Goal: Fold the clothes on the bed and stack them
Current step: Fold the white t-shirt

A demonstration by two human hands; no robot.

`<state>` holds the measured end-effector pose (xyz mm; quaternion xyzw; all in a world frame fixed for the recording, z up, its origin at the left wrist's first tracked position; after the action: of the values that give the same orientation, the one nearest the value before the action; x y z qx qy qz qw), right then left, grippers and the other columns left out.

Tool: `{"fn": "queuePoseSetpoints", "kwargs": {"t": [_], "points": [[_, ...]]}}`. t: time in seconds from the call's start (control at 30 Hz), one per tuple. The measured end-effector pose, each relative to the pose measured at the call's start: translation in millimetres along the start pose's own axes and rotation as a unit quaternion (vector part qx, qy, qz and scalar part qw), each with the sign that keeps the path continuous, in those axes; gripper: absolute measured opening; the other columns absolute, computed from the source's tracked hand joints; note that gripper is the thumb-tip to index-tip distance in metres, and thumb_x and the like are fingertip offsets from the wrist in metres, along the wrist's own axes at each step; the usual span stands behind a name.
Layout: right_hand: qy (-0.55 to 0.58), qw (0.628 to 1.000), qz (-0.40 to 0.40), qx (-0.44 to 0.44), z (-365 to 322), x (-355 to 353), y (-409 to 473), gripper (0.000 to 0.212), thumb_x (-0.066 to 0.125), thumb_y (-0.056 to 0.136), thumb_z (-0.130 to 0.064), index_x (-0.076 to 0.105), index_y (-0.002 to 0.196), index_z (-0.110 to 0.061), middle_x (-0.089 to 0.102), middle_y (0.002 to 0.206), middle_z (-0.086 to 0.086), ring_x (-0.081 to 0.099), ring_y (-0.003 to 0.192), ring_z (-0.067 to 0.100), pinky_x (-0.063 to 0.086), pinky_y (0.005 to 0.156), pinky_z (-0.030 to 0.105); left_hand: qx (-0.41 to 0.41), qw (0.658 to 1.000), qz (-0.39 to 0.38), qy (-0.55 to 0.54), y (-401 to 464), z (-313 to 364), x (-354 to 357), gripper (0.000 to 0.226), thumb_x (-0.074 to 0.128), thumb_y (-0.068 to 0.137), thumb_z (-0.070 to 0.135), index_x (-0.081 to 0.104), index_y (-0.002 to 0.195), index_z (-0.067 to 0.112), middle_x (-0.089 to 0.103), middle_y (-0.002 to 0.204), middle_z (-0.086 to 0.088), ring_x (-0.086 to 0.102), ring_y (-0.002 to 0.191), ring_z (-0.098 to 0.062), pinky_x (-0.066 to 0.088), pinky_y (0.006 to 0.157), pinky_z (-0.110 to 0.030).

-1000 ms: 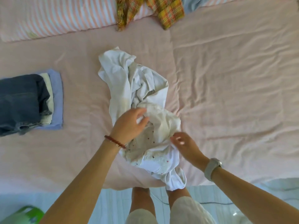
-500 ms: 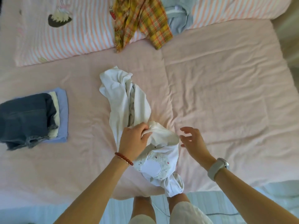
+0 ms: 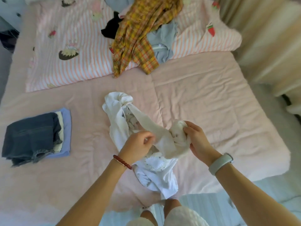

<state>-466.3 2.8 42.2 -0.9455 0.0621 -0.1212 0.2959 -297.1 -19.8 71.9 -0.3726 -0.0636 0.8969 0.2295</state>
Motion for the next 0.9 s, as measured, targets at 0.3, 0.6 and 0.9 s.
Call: {"fn": "queuePoseSetpoints", "kwargs": {"t": [0.3,0.6,0.9], "points": [[-0.314,0.908,-0.059,-0.27,-185,55,-153,0.026,0.047,0.071,-0.016,0.062,0.092,-0.01,0.061,0.081,-0.004,0.055,0.073,-0.004,0.042,0.069,0.01,0.179,0.983,0.016,-0.046,-8,149,-75,0.057,0.064,0.086,0.012,0.04,0.138,0.014,0.044,0.137,-0.003,0.042,0.121,-0.011,0.03,0.09,-0.01],[-0.351,0.823,0.079,-0.441,-303,39,-334,0.017,0.05,0.086,-0.003,0.062,0.09,-0.013,0.059,0.078,-0.006,0.053,0.069,-0.007,0.042,0.068,0.009,0.277,0.959,-0.053,0.001,-69,267,-89,0.038,0.067,0.085,0.022,0.055,0.121,0.017,0.051,0.118,0.007,0.043,0.108,-0.005,0.031,0.082,-0.012],[-0.333,0.727,0.328,-0.503,-333,-62,-471,0.025,0.049,0.092,-0.003,0.06,0.114,-0.009,0.059,0.097,-0.004,0.052,0.093,0.011,0.039,0.074,0.015,0.271,0.941,0.034,-0.199,-114,362,-121,0.017,0.049,0.094,0.023,0.051,0.085,0.009,0.052,0.085,-0.01,0.05,0.08,-0.018,0.043,0.069,-0.029]]}}
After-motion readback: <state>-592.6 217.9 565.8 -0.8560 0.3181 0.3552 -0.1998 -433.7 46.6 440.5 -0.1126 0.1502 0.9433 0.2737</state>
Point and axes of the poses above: each hand's wrist, its own y-axis towards the middle knuckle, its own x-axis out of the palm, z = x × y, the point moved 9 cm from there along y, towards the middle knuckle
